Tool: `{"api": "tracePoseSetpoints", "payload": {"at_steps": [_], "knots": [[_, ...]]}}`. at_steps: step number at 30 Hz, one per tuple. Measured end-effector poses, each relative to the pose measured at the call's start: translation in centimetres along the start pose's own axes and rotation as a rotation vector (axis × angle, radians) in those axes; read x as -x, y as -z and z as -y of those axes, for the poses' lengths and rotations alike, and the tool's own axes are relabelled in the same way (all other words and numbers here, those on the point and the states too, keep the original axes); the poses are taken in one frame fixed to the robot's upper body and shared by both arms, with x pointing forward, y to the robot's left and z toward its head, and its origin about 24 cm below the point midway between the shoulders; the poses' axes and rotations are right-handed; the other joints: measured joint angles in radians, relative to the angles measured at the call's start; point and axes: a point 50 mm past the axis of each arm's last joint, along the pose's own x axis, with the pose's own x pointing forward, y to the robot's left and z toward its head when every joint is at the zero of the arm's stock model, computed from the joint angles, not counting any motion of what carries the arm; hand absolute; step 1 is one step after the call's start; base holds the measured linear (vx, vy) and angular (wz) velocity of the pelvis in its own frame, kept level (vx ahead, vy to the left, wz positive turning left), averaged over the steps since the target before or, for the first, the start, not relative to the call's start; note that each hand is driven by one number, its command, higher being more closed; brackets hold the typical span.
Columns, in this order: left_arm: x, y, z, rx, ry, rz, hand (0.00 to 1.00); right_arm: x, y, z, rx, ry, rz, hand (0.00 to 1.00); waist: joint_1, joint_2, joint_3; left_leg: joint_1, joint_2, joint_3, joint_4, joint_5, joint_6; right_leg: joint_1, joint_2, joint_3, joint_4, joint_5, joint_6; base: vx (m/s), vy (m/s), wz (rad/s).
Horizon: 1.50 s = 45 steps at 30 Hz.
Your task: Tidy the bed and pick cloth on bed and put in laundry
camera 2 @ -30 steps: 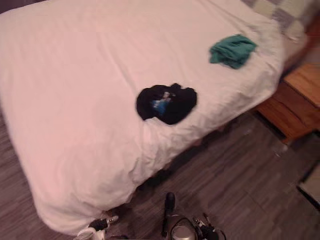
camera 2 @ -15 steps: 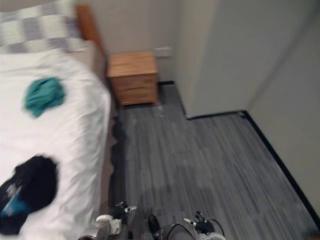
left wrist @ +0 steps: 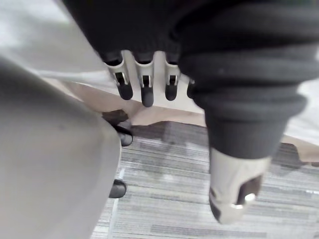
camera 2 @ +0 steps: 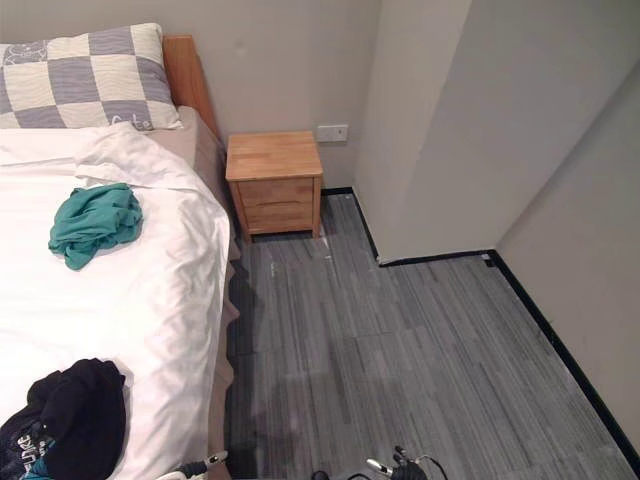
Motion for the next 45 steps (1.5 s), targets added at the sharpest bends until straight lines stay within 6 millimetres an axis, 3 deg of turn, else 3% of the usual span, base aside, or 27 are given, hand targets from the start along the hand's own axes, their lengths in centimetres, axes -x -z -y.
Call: {"api": "tracePoseSetpoints", "payload": {"at_steps": [8, 11, 13, 15, 19, 20, 22, 24, 25, 26, 27, 28, 29, 30, 32, 33, 34, 36, 37, 38, 39, 40, 41, 42, 44, 45], "knots": [[0.0, -0.1, 0.0, 0.0, 0.005, 0.004, 0.0, 0.0, 0.1, -0.1, -0.003, 0.002, -0.007, 0.0, 0.0, -0.001, 0.001, 0.0, 0.002, 0.01, 0.001, -0.001, 0.001, -0.001, 0.0, 0.003, -0.001, 0.0, 0.0, 0.0, 0.0, -0.02], [0.0, -0.6, 0.1, 0.014, 0.027, 0.036, 0.0, -0.1, 0.2, 0.0, 0.002, 0.031, -0.028, 0.0, 0.002, 0.003, 0.012, -0.044, 0.013, 0.046, 0.119, -0.064, -0.007, 0.0, 0.004, 0.022, -0.002, -0.013, 0.01, -0.01, 0.013, -0.19], [0.1, -0.8, 0.2, 0.064, 0.047, 0.072, 0.0, 0.0, 0.2, 0.6, 0.037, 0.061, -0.062, 0.0, 0.013, 0.019, 0.029, -0.07, 0.035, 0.112, 0.237, -0.106, -0.013, 0.015, -0.002, -0.003, 0.001, -0.042, -0.001, -0.02, 0.04, -0.39], [0.2, -0.7, 0.0, 0.09, 0.05, 0.099, 0.0, 0.0, 0.3, 0.6, 0.072, 0.067, -0.081, 0.0, 0.021, 0.024, 0.031, -0.066, 0.039, 0.146, 0.259, -0.109, -0.015, 0.024, -0.02, -0.061, 0.001, -0.041, 0.001, 0.02, 0.042, -0.38], [0.3, -0.9, -0.2, 0.124, 0.08, 0.149, 0.0, -0.3, -0.4, 0.7, 0.121, 0.086, -0.095, 0.0, 0.032, 0.025, 0.067, -0.083, 0.05, 0.297, 0.315, -0.125, -0.017, 0.067, -0.049, -0.111, -0.021, -0.003, 0.0, 0.08, 0.049, 0.01], [0.3, -0.9, -0.1, 0.131, 0.082, 0.151, 0.0, -0.4, -0.8, 0.8, 0.128, 0.09, -0.086, 0.0, 0.033, 0.026, 0.079, -0.089, 0.051, 0.338, 0.282, -0.127, -0.004, 0.07, -0.053, -0.112, -0.031, 0.003, 0.005, 0.02, 0.031, 0.11], [0.3, -1.0, 0.6, 0.144, 0.105, 0.155, 0.0, -0.5, -1.7, 1.2, 0.143, 0.103, -0.067, 0.0, 0.035, 0.053, 0.101, -0.095, 0.069, 0.443, 0.217, -0.091, 0.031, 0.073, -0.059, -0.129, -0.032, -0.005, 0.019, -0.02, 0.045, 0.15], [0.4, -1.2, 1.0, 0.162, 0.127, 0.165, 0.0, -0.6, -2.0, 1.2, 0.156, 0.102, -0.058, 0.0, 0.043, 0.048, 0.095, -0.089, 0.067, 0.471, 0.2, -0.087, 0.034, 0.08, -0.079, -0.197, -0.026, -0.042, 0.035, 0.02, 0.057, 0.15], [0.5, -1.6, 1.0, 0.184, 0.13, 0.179, 0.0, -0.6, -1.9, 1.2, 0.169, 0.101, -0.061, 0.0, 0.059, 0.046, 0.095, -0.086, 0.068, 0.471, 0.2, -0.095, 0.04, 0.065, -0.103, -0.283, 0.048, -0.069, 0.051, 0.08, 0.069, 0.01], [0.5, -1.9, 0.7, 0.195, 0.125, 0.184, 0.0, -0.6, -1.8, 0.9, 0.174, 0.095, -0.062, 0.0, 0.071, 0.028, 0.092, -0.086, 0.066, 0.468, 0.199, -0.121, 0.047, 0.008, -0.142, -0.327, 0.235, -0.158, 0.087, 0.15, 0.093, -0.04], [0.5, -1.8, 0.6, 0.197, 0.121, 0.18, 0.0, -0.7, -1.8, 0.8, 0.171, 0.094, -0.063, 0.0, 0.074, 0.025, 0.091, -0.085, 0.064, 0.46, 0.199, -0.13, 0.039, -0.026, -0.164, -0.34, 0.348, -0.193, 0.102, 0.16, 0.071, 0.18], [0.5, -1.8, 0.4, 0.183, 0.115, 0.167, 0.0, -0.6, -1.6, 0.8, 0.155, 0.094, -0.065, 0.0, 0.073, 0.01, 0.083, -0.08, 0.061, 0.435, 0.199, -0.135, 0.034, -0.1, -0.212, -0.361, 0.6, -0.214, 0.118, 0.19, 0.046, 0.32], [0.5, -1.9, 0.2, 0.172, 0.111, 0.168, 0.0, -0.6, -1.4, 0.8, 0.139, 0.094, -0.067, 0.0, 0.072, 0.005, 0.085, -0.072, 0.057, 0.423, 0.196, -0.136, 0.032, -0.127, -0.238, -0.369, 0.708, -0.191, 0.119, 0.2, 0.017, 0.66], [0.5, -2.1, -0.2, 0.148, 0.099, 0.174, 0.0, -0.6, -1.2, 0.4, 0.116, 0.084, -0.067, 0.0, 0.068, -0.023, 0.085, -0.043, 0.043, 0.379, 0.177, -0.135, 0.031, -0.166, -0.29, -0.389, 0.867, -0.117, 0.131, 0.26, -0.019, 0.85], [0.5, -2.2, -0.5, 0.104, 0.088, 0.178, 0.0, -0.6, -1.3, 0.3, 0.105, 0.075, -0.059, 0.0, 0.058, -0.026, 0.084, -0.005, 0.044, 0.33, 0.14, -0.115, 0.025, -0.188, -0.329, -0.44, 0.969, -0.006, 0.131, 0.27, -0.077, 0.9], [0.5, -2.4, -0.3, 0.073, 0.089, 0.182, 0.0, -0.6, -1.3, 0.4, 0.085, 0.073, -0.051, 0.0, 0.053, -0.024, 0.086, 0.036, 0.058, 0.302, 0.108, -0.1, 0.011, -0.216, -0.35, -0.457, 1.036, -0.085, 0.105, 0.31, -0.141, 0.74], [0.5, -2.4, -0.2, 0.048, 0.092, 0.181, 0.0, -0.6, -1.5, 0.4, 0.082, 0.074, -0.043, 0.0, 0.051, -0.018, 0.087, 0.043, 0.075, 0.273, 0.103, -0.096, 0.002, -0.24, -0.343, -0.452, 0.993, -0.173, 0.121, 0.37, -0.211, 0.7], [0.5, -2.4, 0.0, 0.024, 0.101, 0.181, 0.0, -0.6, -2.1, 0.8, 0.066, 0.085, -0.013, 0.0, 0.036, 0.011, 0.099, 0.06, 0.124, 0.246, 0.086, -0.093, -0.018, -0.272, -0.309, -0.443, 0.845, -0.241, 0.127, 0.3, -0.222, 0.54], [0.5, -2.5, 0.2, 0.017, 0.107, 0.183, 0.0, -0.6, -2.7, 1.2, 0.058, 0.093, 0.013, 0.0, 0.029, 0.042, 0.114, 0.077, 0.17, 0.227, 0.065, -0.087, -0.039, -0.29, -0.272, -0.429, 0.691, -0.234, 0.132, 0.24, -0.21, 0.6], [0.5, -2.7, 0.2, 0.011, 0.11, 0.188, 0.0, -0.6, -3.1, 1.1, 0.045, 0.094, 0.037, 0.0, 0.024, 0.051, 0.117, 0.08, 0.196, 0.218, 0.054, -0.08, -0.051, -0.306, -0.257, -0.408, 0.555, -0.195, 0.15, 0.33, -0.296, 0.61], [0.5, -3.2, 0.1, 0.006, 0.116, 0.2, 0.0, -0.6, -3.0, 0.9, 0.022, 0.093, 0.043, 0.0, 0.023, 0.039, 0.12, 0.081, 0.207, 0.228, 0.052, -0.076, -0.061, -0.313, -0.262, -0.372, 0.379, -0.113, 0.175, 0.38, -0.351, 0.55], [0.5, -3.5, -0.4, 0.0, 0.112, 0.21, 0.0, -0.7, -2.6, 0.5, 0.007, 0.094, 0.028, 0.0, 0.027, 0.005, 0.124, 0.103, 0.207, 0.263, 0.054, -0.079, -0.103, -0.311, -0.286, -0.324, 0.221, -0.022, 0.194, 0.5, -0.459, 0.38], [0.5, -3.3, -0.9, 0.002, 0.099, 0.206, 0.0, -0.7, -2.4, 0.3, -0.003, 0.097, 0.02, 0.0, 0.031, -0.006, 0.128, 0.132, 0.218, 0.285, 0.055, -0.089, -0.14, -0.304, -0.285, -0.311, 0.214, 0.101, 0.155, 0.5, -0.46, 0.02], [0.4, -2.5, -0.1, 0.022, 0.122, 0.185, 0.0, -0.7, -3.2, 1.2, 0.002, 0.121, 0.035, 0.0, 0.037, 0.046, 0.138, 0.167, 0.278, 0.326, 0.06, -0.085, -0.17, -0.293, -0.23, -0.317, 0.268, 0.065, 0.11, 0.39, -0.367, -0.2], [0.5, -1.9, 0.6, 0.036, 0.154, 0.179, 0.0, -0.9, -4.1, 1.1, -0.003, 0.123, 0.052, 0.0, 0.024, 0.066, 0.145, 0.197, 0.313, 0.375, 0.077, -0.033, -0.196, -0.304, -0.209, -0.315, 0.395, -0.042, 0.084, 0.28, -0.302, -0.06], [0.5, -1.8, 0.8, 0.036, 0.164, 0.179, 0.0, -0.9, -4.0, 1.1, -0.004, 0.123, 0.047, 0.0, 0.022, 0.061, 0.142, 0.216, 0.321, 0.373, 0.078, -0.001, -0.21, -0.309, -0.208, -0.316, 0.453, -0.097, 0.082, 0.29, -0.341, 0.11]]}}
